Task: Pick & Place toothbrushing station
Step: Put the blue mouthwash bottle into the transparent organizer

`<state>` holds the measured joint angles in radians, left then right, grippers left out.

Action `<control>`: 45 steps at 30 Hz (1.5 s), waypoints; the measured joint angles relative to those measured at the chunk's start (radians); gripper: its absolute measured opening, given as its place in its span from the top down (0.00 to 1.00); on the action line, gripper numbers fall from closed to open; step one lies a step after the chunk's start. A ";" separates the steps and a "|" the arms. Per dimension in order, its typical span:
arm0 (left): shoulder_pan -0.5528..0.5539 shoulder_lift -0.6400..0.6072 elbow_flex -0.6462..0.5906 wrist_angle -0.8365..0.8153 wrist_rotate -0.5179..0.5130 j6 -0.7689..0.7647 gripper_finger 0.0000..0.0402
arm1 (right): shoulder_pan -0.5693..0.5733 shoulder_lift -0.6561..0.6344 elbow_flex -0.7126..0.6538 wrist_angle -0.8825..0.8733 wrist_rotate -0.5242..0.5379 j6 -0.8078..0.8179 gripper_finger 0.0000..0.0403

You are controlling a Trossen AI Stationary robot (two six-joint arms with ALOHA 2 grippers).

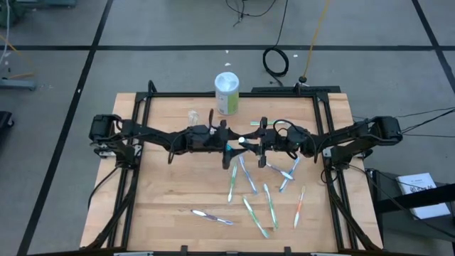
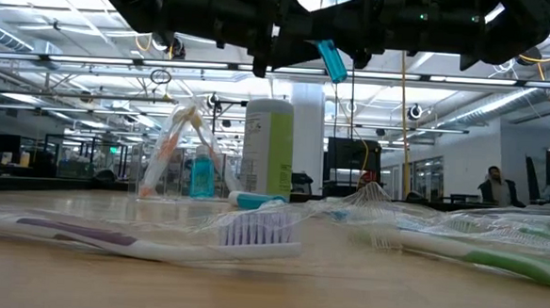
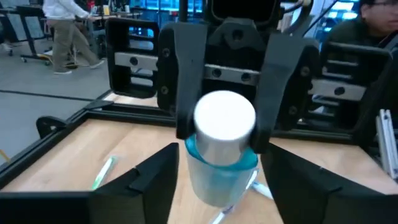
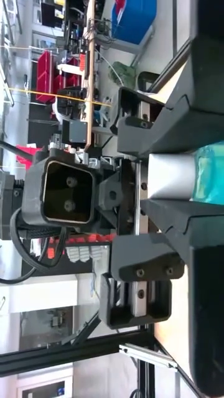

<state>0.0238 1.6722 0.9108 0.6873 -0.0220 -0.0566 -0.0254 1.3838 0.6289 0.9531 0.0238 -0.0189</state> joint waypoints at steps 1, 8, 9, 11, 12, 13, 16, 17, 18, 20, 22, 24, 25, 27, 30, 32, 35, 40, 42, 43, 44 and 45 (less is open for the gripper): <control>0.000 0.000 0.000 0.004 0.000 -0.008 0.46 | 0.000 0.000 0.000 0.000 0.000 0.000 0.73; 0.000 0.000 0.000 0.008 0.021 -0.017 0.59 | -0.001 0.000 0.000 0.000 0.005 0.000 0.73; 0.001 0.000 0.000 0.007 0.022 -0.017 0.61 | -0.001 0.000 0.000 0.000 0.008 0.000 0.73; 0.001 0.000 0.000 0.003 0.022 -0.025 0.64 | -0.001 0.000 0.000 0.000 0.022 0.001 0.74; 0.001 0.000 0.000 0.001 0.022 -0.031 0.65 | -0.001 0.000 0.000 -0.001 0.028 0.002 0.74; 0.001 0.000 0.000 -0.001 0.020 -0.036 0.66 | -0.001 0.000 0.000 -0.001 0.028 0.002 0.74; 0.001 0.000 0.000 -0.005 0.018 -0.058 0.65 | -0.001 0.000 0.000 -0.009 0.027 -0.001 0.72; 0.001 0.000 0.000 -0.010 0.018 -0.059 0.65 | -0.001 0.000 0.000 -0.015 0.027 -0.003 0.71; 0.000 0.000 0.000 -0.017 0.018 -0.060 0.64 | -0.001 0.000 0.000 -0.022 0.026 -0.004 0.70; 0.000 0.000 0.000 -0.034 0.019 -0.063 0.64 | -0.002 0.000 0.000 -0.030 0.027 -0.005 0.67; 0.000 -0.001 0.000 -0.055 0.019 -0.075 0.64 | -0.002 0.000 0.000 -0.030 0.028 -0.004 0.64; 0.000 -0.001 0.000 -0.085 0.019 -0.082 0.64 | -0.002 0.000 0.000 -0.034 0.029 -0.004 0.60; 0.000 -0.001 0.000 -0.101 0.013 -0.081 0.64 | -0.002 0.000 0.000 -0.044 0.029 -0.004 0.58; -0.001 -0.008 0.000 -0.145 -0.022 -0.081 0.64 | -0.002 0.000 0.000 -0.067 0.033 -0.009 0.54; 0.000 -0.044 -0.002 -0.243 -0.113 -0.076 0.64 | -0.002 -0.022 0.000 -0.119 0.036 -0.021 0.49; 0.000 -0.097 -0.002 -0.340 -0.182 -0.072 0.64 | -0.002 -0.042 0.000 -0.180 0.036 -0.023 0.46; 0.000 -0.197 -0.001 -0.492 -0.311 -0.088 0.64 | -0.002 -0.065 0.000 -0.279 0.035 -0.021 0.44; -0.017 -0.328 -0.001 -0.755 -0.563 -0.225 0.64 | -0.002 -0.068 0.000 -0.323 0.034 -0.020 0.44; -0.021 -0.335 0.000 -0.809 -0.646 -0.296 0.64 | -0.002 -0.069 0.000 -0.342 0.033 -0.020 0.44; -0.021 -0.334 -0.008 -0.830 -0.670 -0.333 0.64 | -0.002 -0.069 0.000 -0.357 0.033 -0.020 0.44; -0.021 -0.332 -0.025 -0.840 -0.682 -0.367 0.64 | -0.002 -0.069 0.000 -0.371 0.033 -0.020 0.44; -0.021 -0.327 -0.046 -0.842 -0.683 -0.396 0.64 | -0.002 -0.068 -0.002 -0.374 0.033 -0.020 0.45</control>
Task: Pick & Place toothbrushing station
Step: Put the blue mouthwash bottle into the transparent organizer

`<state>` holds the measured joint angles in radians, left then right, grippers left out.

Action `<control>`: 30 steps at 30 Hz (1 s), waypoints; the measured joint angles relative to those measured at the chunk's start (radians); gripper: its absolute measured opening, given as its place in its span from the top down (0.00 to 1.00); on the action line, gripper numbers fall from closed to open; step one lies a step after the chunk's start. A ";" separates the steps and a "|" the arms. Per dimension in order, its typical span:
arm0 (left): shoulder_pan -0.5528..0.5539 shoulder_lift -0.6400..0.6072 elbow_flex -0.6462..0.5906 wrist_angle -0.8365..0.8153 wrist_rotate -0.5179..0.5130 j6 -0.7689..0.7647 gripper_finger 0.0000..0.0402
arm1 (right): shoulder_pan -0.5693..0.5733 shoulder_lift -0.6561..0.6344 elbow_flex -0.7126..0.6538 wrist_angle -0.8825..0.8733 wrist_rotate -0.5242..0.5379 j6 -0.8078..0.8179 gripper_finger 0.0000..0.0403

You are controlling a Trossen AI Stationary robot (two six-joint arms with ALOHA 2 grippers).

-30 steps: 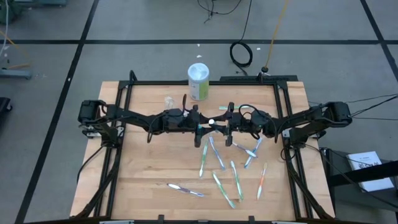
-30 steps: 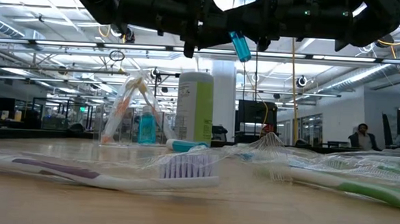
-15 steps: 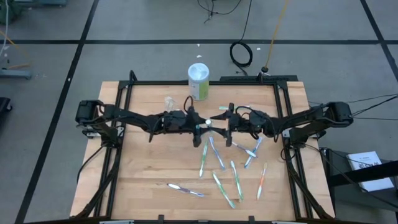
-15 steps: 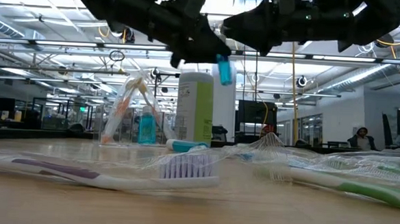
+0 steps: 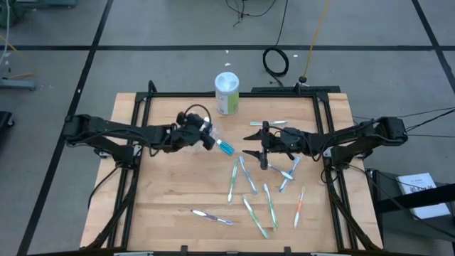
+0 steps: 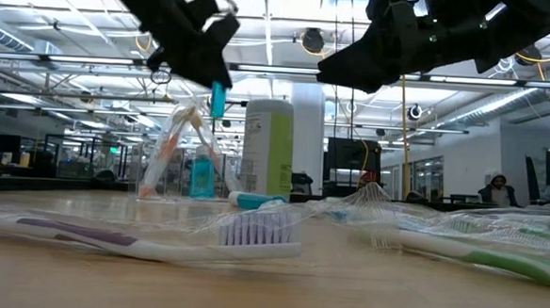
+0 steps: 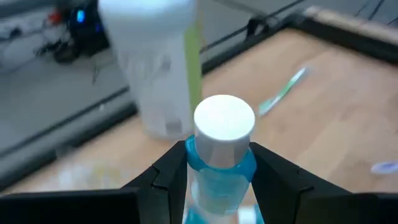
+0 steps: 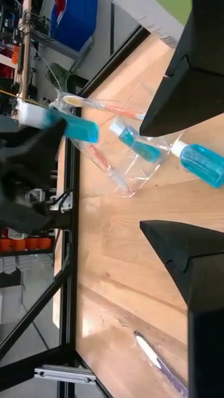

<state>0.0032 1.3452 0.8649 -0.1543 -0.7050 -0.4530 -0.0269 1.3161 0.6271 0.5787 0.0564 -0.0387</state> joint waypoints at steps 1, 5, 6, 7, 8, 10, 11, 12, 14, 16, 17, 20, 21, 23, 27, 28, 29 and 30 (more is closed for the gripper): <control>0.000 0.014 -0.018 0.021 -0.001 -0.030 0.64 | 0.000 0.000 -0.002 0.001 0.000 0.000 0.45; -0.001 0.045 -0.085 0.045 -0.026 -0.147 0.64 | 0.000 -0.001 -0.015 0.007 -0.001 0.001 0.44; 0.000 0.048 -0.092 0.058 -0.025 -0.175 0.64 | 0.000 -0.001 -0.021 0.007 -0.001 0.000 0.44; 0.000 0.047 -0.100 0.061 -0.028 -0.196 0.64 | 0.000 0.000 -0.027 0.013 -0.001 0.000 0.44; 0.000 0.045 -0.107 0.057 -0.033 -0.215 0.64 | 0.000 0.000 -0.032 0.025 -0.001 0.001 0.45; 0.000 0.046 -0.112 0.061 -0.037 -0.242 0.64 | 0.000 -0.001 -0.042 0.053 -0.001 0.001 0.45; 0.000 0.046 -0.117 0.064 -0.037 -0.253 0.64 | 0.000 -0.001 -0.046 0.060 -0.001 0.001 0.45; 0.000 0.046 -0.124 0.070 -0.038 -0.260 0.64 | 0.000 -0.001 -0.048 0.061 -0.001 0.001 0.45; 0.000 0.050 -0.145 0.124 -0.034 -0.264 0.64 | 0.000 -0.001 -0.052 0.059 -0.001 0.001 0.45; -0.001 0.066 -0.170 0.181 -0.024 -0.269 0.64 | 0.000 -0.001 -0.052 0.062 -0.001 0.001 0.45; -0.002 0.080 -0.179 0.214 -0.023 -0.270 0.64 | 0.000 -0.001 -0.052 0.062 -0.001 0.001 0.45; -0.005 0.125 -0.194 0.244 -0.002 -0.268 0.64 | 0.000 -0.001 -0.052 0.068 -0.001 0.001 0.45; -0.005 0.137 -0.194 0.250 0.000 -0.271 0.64 | 0.000 -0.001 -0.052 0.068 -0.001 0.005 0.45; -0.005 0.151 -0.193 0.258 0.008 -0.283 0.64 | 0.000 -0.001 -0.052 0.068 -0.004 0.021 0.45; -0.005 0.158 -0.193 0.259 0.009 -0.272 0.64 | 0.000 -0.001 -0.052 0.075 -0.005 0.027 0.45; -0.005 0.157 -0.192 0.264 0.009 -0.258 0.64 | 0.000 -0.001 -0.052 0.075 -0.004 0.027 0.46; -0.005 0.157 -0.192 0.261 0.012 -0.243 0.64 | 0.000 -0.001 -0.052 0.075 -0.005 0.027 0.46; -0.005 0.157 -0.192 0.256 0.023 -0.230 0.64 | 0.000 -0.001 -0.052 0.075 -0.005 0.027 0.46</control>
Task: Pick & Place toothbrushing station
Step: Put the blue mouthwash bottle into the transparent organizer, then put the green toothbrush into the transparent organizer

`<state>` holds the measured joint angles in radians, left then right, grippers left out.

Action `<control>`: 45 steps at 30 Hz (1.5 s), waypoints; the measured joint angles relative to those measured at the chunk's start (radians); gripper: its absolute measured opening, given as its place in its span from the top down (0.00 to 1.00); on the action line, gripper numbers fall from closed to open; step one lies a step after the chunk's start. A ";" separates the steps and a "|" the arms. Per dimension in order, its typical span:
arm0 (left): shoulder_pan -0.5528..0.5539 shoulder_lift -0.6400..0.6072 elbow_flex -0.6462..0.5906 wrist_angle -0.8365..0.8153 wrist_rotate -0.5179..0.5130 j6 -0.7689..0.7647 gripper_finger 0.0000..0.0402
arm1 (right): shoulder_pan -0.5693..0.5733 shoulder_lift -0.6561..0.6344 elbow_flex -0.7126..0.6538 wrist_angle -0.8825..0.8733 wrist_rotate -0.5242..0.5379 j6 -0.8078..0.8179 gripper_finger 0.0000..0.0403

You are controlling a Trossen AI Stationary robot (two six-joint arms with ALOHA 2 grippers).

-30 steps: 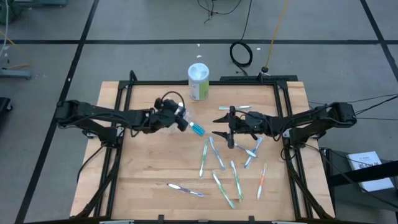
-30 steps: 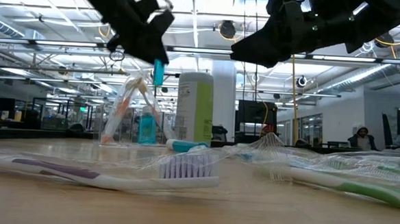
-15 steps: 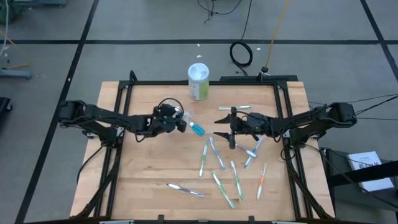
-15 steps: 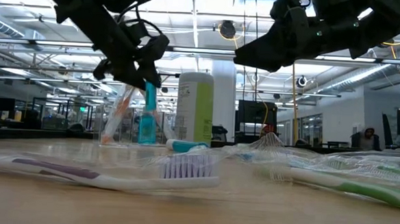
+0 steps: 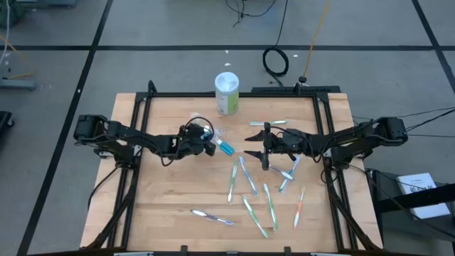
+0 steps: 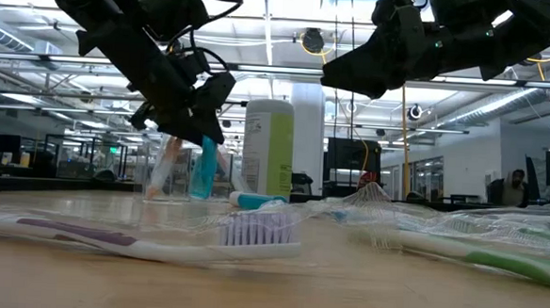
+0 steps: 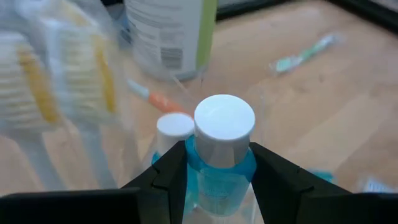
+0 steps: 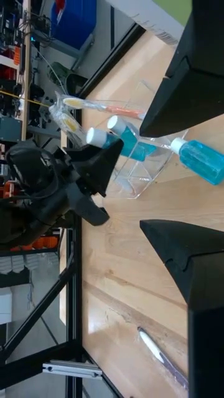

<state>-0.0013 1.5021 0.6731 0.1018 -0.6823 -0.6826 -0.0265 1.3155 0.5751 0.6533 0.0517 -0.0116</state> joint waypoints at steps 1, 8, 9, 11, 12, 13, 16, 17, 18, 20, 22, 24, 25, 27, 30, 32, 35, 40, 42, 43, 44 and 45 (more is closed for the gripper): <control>0.001 0.000 0.000 -0.004 0.017 0.020 0.64 | 0.000 0.000 0.000 0.000 0.000 0.000 0.46; 0.032 0.000 0.000 -0.012 0.087 0.034 0.54 | 0.000 0.000 0.000 -0.002 0.000 0.000 0.45; 0.037 0.000 0.000 -0.012 0.086 0.034 0.52 | 0.000 0.000 0.000 -0.001 0.000 0.000 0.45; 0.042 0.000 0.000 -0.012 0.084 0.034 0.49 | 0.000 0.000 0.000 0.001 0.000 0.000 0.45; 0.042 0.000 0.000 -0.011 0.083 0.033 0.47 | 0.000 0.000 0.000 0.000 0.000 0.000 0.45; 0.043 0.000 0.000 -0.012 0.083 0.033 0.46 | 0.000 0.000 0.000 0.000 0.000 0.000 0.45; 0.042 -0.010 0.000 -0.009 0.081 0.055 0.45 | 0.000 0.000 0.000 0.000 0.000 0.000 0.46; 0.042 -0.016 0.000 0.001 0.079 0.076 0.45 | 0.000 0.000 0.001 0.000 0.000 0.000 0.46; 0.042 -0.026 0.000 0.006 0.079 0.097 0.45 | 0.000 0.000 0.001 0.000 0.000 0.000 0.46; 0.042 -0.054 0.000 0.011 0.079 0.128 0.45 | 0.000 0.000 0.001 0.000 0.000 0.000 0.46; 0.044 -0.082 0.002 0.031 0.078 0.158 0.45 | 0.000 0.000 0.001 0.000 0.000 0.000 0.46; 0.047 -0.109 0.003 0.043 0.078 0.191 0.45 | 0.000 0.000 0.001 0.000 0.000 0.000 0.46; 0.047 -0.122 0.005 0.048 0.078 0.207 0.45 | 0.000 0.000 0.001 -0.001 0.000 0.000 0.46; 0.046 -0.148 0.010 0.064 0.078 0.244 0.45 | 0.000 0.000 0.001 -0.003 0.000 0.000 0.47; 0.032 -0.165 0.020 0.092 0.079 0.309 0.45 | 0.000 0.000 0.001 -0.005 0.001 0.000 0.47; 0.020 -0.172 0.021 0.104 0.079 0.353 0.45 | -0.006 0.000 0.001 -0.017 0.003 0.000 0.47; 0.009 -0.173 0.023 0.144 0.080 0.403 0.44 | -0.044 0.000 0.002 -0.074 -0.003 0.003 0.48; 0.015 -0.173 0.023 0.189 0.081 0.418 0.44 | -0.171 0.000 0.002 -0.221 -0.004 -0.004 0.49; 0.019 -0.173 0.023 0.191 0.080 0.415 0.44 | -0.236 0.002 0.002 -0.309 -0.003 -0.028 0.50; 0.021 -0.173 0.023 0.192 0.080 0.415 0.44 | -0.270 0.008 0.002 -0.351 -0.003 -0.045 0.50; 0.023 -0.173 0.023 0.193 0.080 0.415 0.44 | -0.305 0.014 0.002 -0.387 -0.003 -0.065 0.50; 0.025 -0.173 0.023 0.195 0.080 0.413 0.44 | -0.340 0.018 0.002 -0.415 -0.004 -0.084 0.51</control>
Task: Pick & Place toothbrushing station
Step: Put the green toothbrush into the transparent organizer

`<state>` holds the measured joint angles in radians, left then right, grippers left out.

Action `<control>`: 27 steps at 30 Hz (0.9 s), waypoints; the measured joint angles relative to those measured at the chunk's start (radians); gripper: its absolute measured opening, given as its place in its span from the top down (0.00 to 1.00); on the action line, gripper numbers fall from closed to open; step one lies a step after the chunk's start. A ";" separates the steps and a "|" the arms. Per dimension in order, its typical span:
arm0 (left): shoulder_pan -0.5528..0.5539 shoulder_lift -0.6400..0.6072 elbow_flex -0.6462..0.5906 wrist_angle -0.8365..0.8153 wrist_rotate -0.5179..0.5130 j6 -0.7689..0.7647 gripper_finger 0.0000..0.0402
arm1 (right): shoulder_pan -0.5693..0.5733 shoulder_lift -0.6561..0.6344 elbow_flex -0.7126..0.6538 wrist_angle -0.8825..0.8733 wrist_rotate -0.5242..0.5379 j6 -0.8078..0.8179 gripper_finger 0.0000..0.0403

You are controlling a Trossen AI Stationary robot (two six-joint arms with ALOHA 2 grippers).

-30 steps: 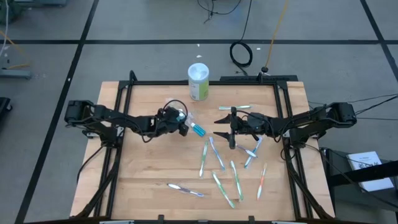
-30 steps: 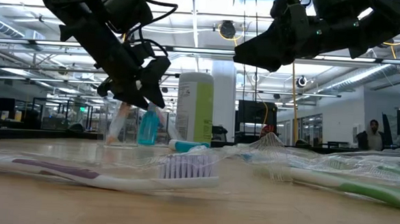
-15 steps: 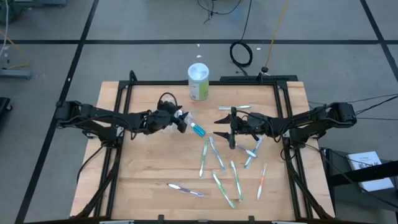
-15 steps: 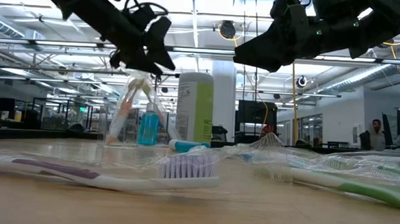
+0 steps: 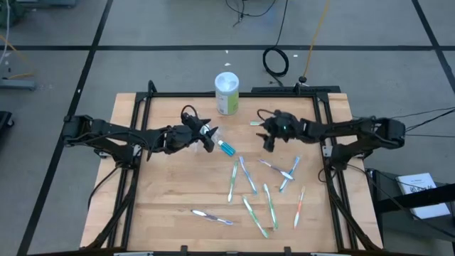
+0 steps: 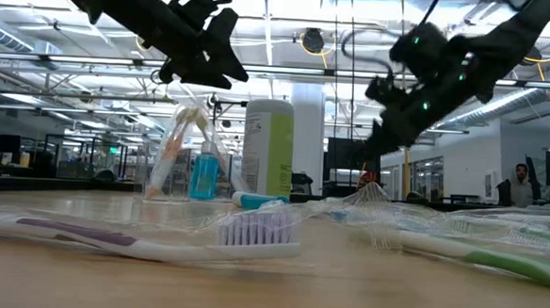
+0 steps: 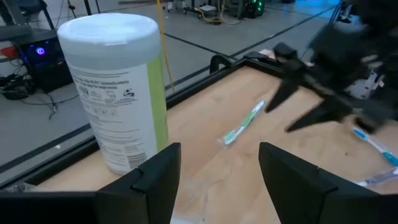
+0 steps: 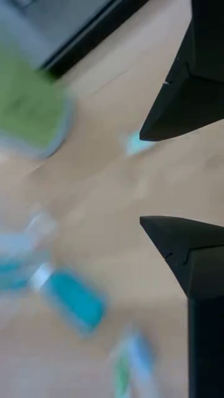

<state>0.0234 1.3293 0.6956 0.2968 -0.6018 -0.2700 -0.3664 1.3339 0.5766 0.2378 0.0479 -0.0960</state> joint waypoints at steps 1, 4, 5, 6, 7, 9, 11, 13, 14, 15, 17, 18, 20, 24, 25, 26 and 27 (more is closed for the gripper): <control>0.002 0.000 0.000 0.000 0.000 -0.004 0.44 | -0.037 0.006 0.000 -0.015 0.000 -0.015 0.51; 0.012 0.000 0.000 0.006 0.000 -0.037 0.44 | -0.142 0.043 0.000 -0.012 -0.073 -0.045 0.51; 0.018 0.000 0.000 0.014 -0.001 -0.048 0.44 | -0.172 0.060 0.000 -0.009 -0.116 -0.051 0.51; 0.022 0.000 0.000 0.025 -0.001 -0.055 0.44 | -0.196 0.076 0.000 -0.002 -0.151 -0.058 0.51; 0.026 0.000 0.000 0.037 -0.001 -0.055 0.44 | -0.216 0.097 0.004 0.009 -0.171 -0.071 0.51; 0.035 0.000 0.000 0.061 -0.001 -0.051 0.44 | -0.245 0.144 0.029 0.006 -0.184 -0.091 0.51; 0.043 0.000 0.000 0.080 -0.001 -0.050 0.44 | -0.261 0.191 0.057 -0.029 -0.184 -0.119 0.51; 0.051 0.000 0.000 0.099 -0.001 -0.052 0.44 | -0.265 0.241 0.085 -0.037 -0.179 -0.141 0.51; 0.053 0.000 0.000 0.109 -0.001 -0.053 0.44 | -0.264 0.264 0.096 -0.037 -0.182 -0.145 0.51; 0.056 0.000 0.000 0.119 -0.001 -0.053 0.44 | -0.263 0.285 0.107 -0.038 -0.184 -0.145 0.51; 0.057 0.000 0.000 0.123 0.000 -0.053 0.44 | -0.262 0.316 0.114 -0.045 -0.182 -0.144 0.51; 0.057 0.000 0.000 0.118 0.000 -0.051 0.44 | -0.261 0.328 0.116 -0.041 -0.184 -0.147 0.51; 0.057 0.000 0.000 0.112 0.000 -0.039 0.44 | -0.261 0.348 0.117 -0.037 -0.184 -0.154 0.51; 0.057 0.000 0.000 0.121 -0.001 -0.020 0.44 | -0.261 0.343 0.117 -0.052 -0.159 -0.107 0.54; 0.057 0.000 0.000 0.120 -0.001 -0.020 0.44 | -0.261 0.342 0.117 -0.053 -0.158 -0.098 0.56; 0.057 0.000 0.000 0.120 -0.001 -0.017 0.44 | -0.261 0.341 0.117 -0.055 -0.157 -0.094 0.59; 0.057 0.000 0.000 0.121 -0.001 -0.009 0.44 | -0.261 0.341 0.117 -0.059 -0.156 -0.093 0.62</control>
<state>0.0801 1.3293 0.6956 0.4176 -0.6026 -0.2787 -0.6270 1.6749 0.6933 0.1793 -0.1086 -0.1890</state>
